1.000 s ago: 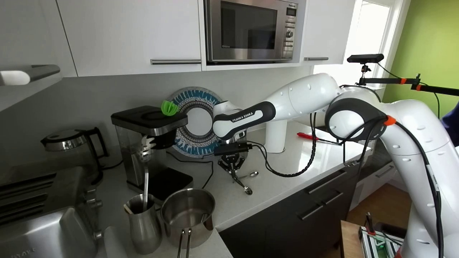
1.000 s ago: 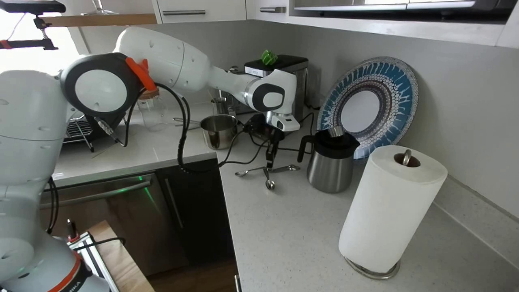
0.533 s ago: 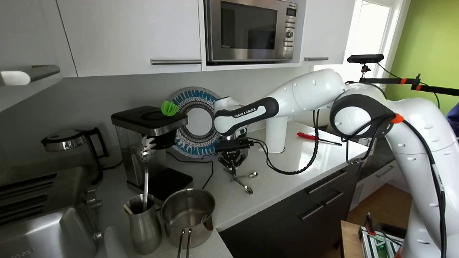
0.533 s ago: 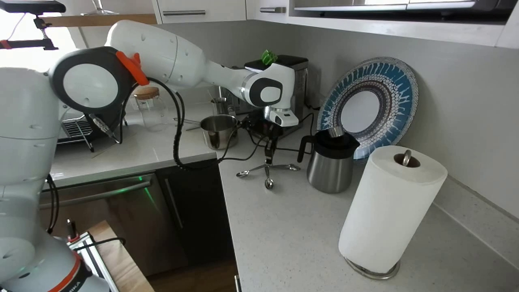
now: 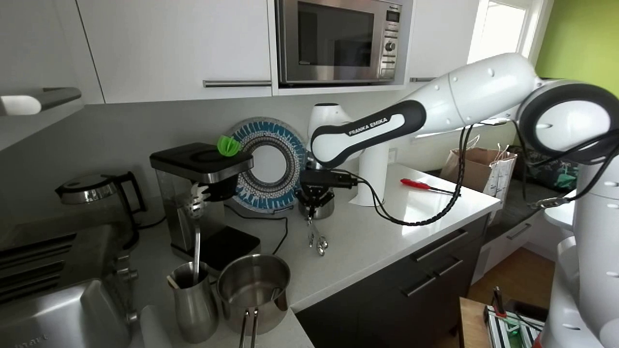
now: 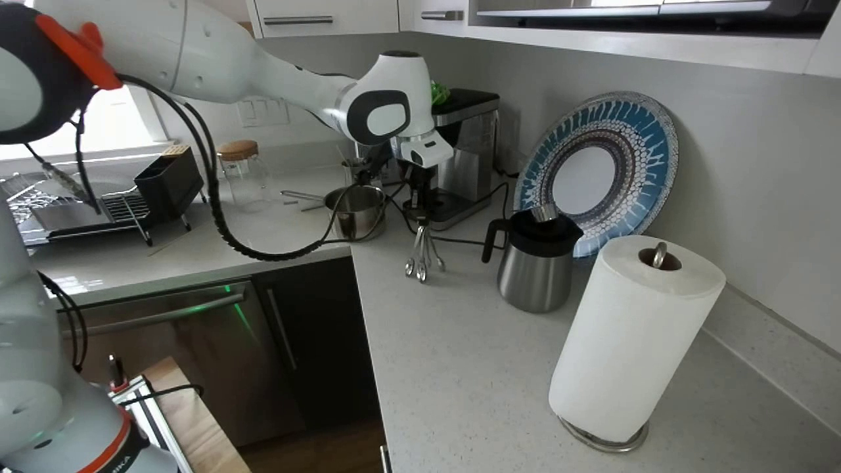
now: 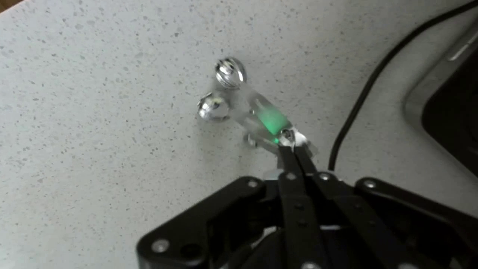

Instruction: Pick up the ring cutlery set from the countertop and put them in the pot

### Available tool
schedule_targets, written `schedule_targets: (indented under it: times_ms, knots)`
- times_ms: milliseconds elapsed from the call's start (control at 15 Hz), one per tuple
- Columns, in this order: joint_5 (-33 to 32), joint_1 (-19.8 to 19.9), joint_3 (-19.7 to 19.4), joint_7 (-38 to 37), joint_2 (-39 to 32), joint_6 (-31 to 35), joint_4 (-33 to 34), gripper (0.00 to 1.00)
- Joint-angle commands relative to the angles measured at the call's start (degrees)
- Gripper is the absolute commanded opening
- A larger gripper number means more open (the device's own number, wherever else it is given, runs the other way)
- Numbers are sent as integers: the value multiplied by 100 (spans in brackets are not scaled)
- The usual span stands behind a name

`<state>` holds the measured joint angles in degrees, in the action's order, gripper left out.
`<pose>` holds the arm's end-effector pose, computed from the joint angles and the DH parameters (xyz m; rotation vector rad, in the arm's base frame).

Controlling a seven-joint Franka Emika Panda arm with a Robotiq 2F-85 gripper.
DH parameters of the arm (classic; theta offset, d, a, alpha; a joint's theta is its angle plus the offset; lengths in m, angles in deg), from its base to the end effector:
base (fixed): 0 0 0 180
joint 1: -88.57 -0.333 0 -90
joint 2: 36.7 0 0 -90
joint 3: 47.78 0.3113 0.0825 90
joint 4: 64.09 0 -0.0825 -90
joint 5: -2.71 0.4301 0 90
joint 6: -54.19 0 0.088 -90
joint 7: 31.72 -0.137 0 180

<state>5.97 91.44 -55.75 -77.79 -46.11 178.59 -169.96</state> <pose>0.6543 -0.1189 0.3973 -2.6714 1.4907 -0.2227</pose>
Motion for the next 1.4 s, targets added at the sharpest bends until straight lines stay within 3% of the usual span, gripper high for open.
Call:
schedule_targets:
  times_ms: [0,267,533,600,800,1000,1333]
  knots:
    - [-104,-34,109,134,1373,984,-1392,1]
    - [-303,8,474,2,2641,1398,-2334,1]
    - [-313,46,985,-11,3897,1026,-2845,1]
    - [-237,149,922,76,3153,1155,-2350,1]
    - [-215,179,1034,75,3431,1114,-2442,2]
    - [-236,228,1004,73,3202,1131,-2422,2]
    - [-417,224,1328,-223,3054,1226,-2006,1]
